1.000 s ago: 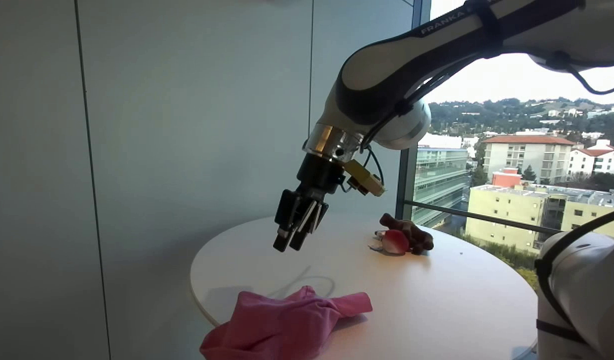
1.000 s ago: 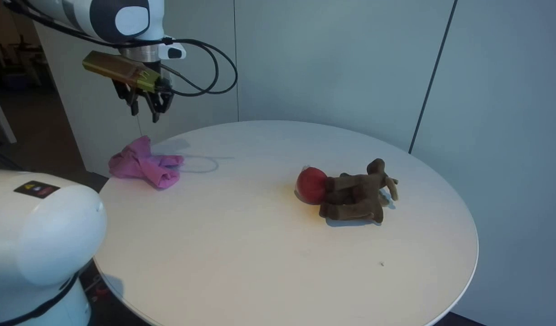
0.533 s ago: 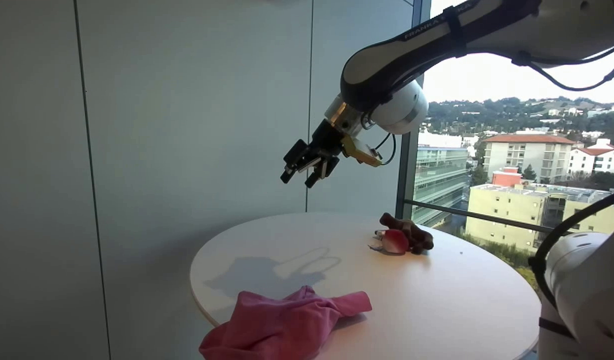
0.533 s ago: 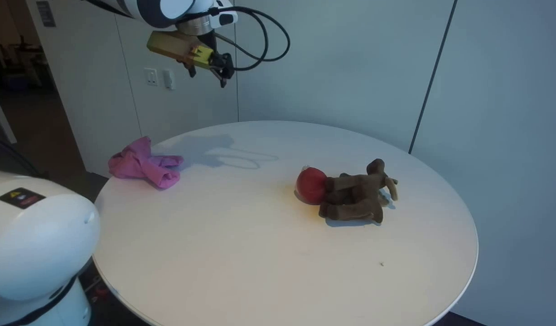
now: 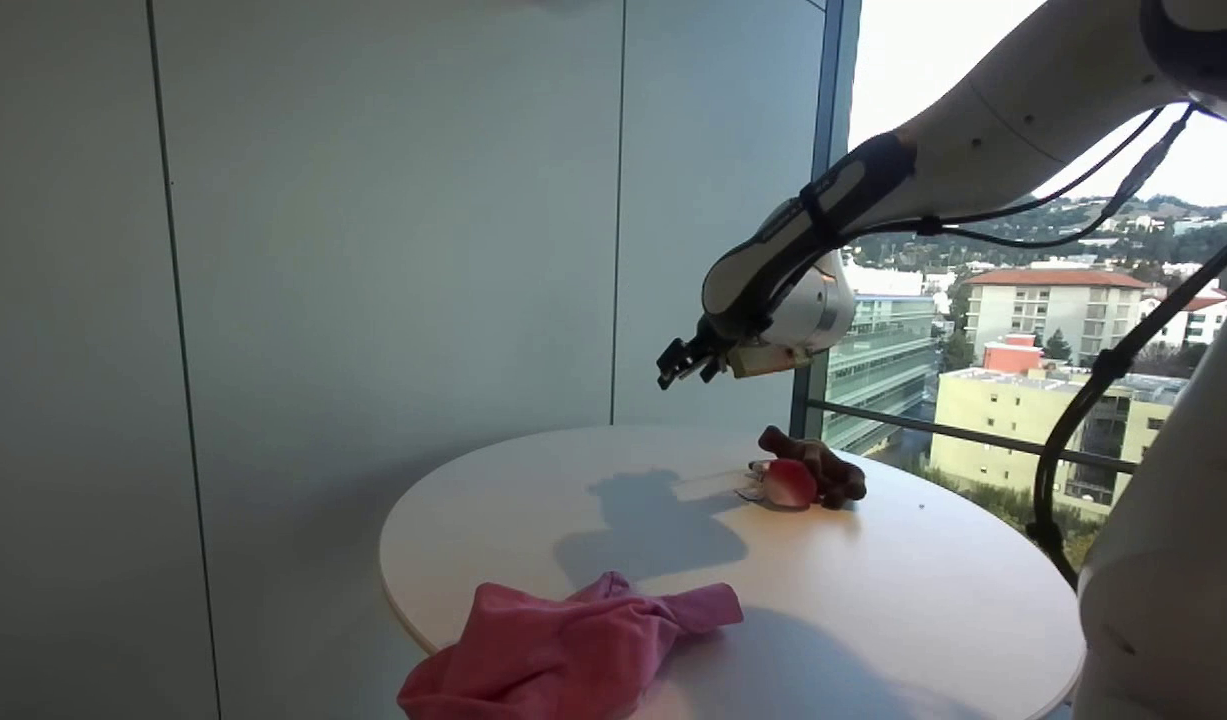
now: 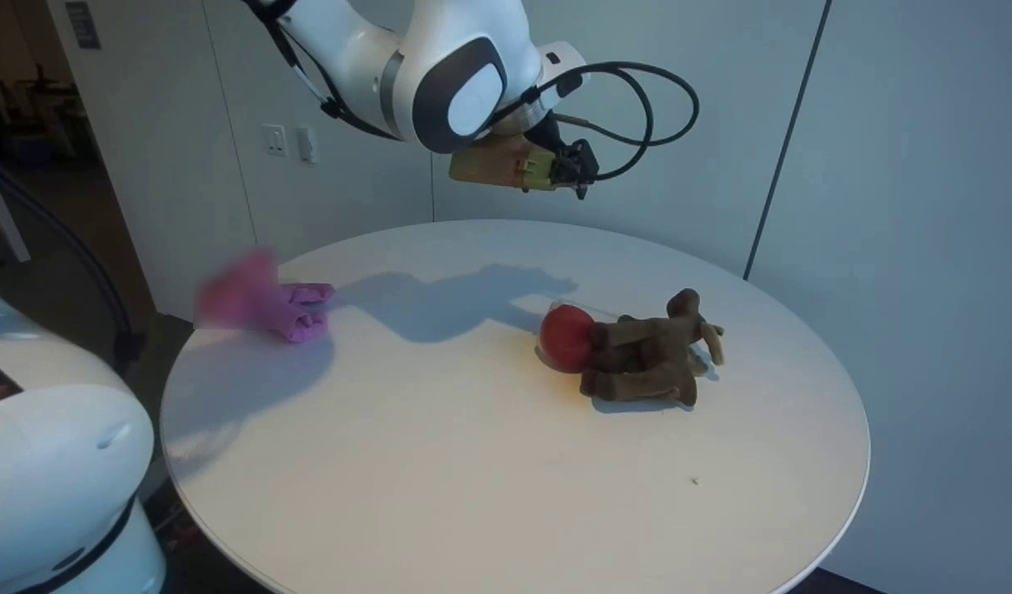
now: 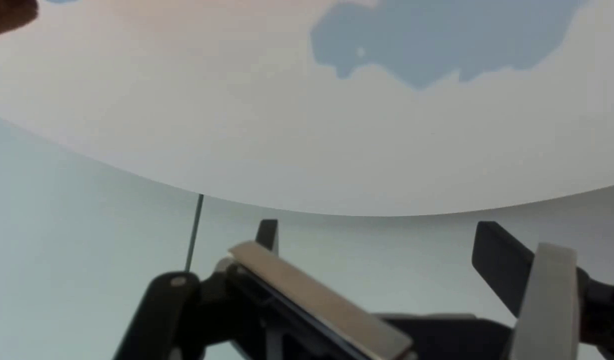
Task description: Move all the objects on the table to the far left of the table
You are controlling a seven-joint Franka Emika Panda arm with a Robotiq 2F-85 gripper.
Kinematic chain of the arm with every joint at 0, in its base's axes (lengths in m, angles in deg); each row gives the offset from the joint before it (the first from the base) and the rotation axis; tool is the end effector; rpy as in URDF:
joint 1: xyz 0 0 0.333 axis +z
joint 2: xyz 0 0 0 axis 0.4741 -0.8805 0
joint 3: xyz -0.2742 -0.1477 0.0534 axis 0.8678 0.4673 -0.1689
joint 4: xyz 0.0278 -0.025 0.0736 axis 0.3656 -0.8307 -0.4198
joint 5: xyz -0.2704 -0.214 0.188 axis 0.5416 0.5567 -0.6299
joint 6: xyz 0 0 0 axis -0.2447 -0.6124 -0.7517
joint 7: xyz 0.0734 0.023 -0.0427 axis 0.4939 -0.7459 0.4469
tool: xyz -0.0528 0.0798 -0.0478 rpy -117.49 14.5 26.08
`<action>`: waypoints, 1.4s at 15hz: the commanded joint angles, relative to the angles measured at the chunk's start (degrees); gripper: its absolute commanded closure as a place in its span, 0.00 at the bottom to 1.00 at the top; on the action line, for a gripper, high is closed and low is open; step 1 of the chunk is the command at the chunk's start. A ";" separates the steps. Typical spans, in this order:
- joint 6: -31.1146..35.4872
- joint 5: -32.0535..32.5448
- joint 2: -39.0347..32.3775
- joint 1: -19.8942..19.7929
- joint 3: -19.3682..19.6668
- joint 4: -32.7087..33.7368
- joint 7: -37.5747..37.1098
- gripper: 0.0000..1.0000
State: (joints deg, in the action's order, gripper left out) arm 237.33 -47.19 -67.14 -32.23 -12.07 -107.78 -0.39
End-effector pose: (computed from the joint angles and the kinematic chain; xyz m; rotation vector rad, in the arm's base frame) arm 0.4759 -0.1567 0.4716 2.7863 -0.1457 1.1299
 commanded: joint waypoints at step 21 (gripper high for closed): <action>-66.94 41.83 -8.58 -13.17 -5.38 19.77 -21.65 0.00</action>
State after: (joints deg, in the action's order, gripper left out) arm 178.24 -6.59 -72.44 -47.85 -18.38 -89.98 -20.28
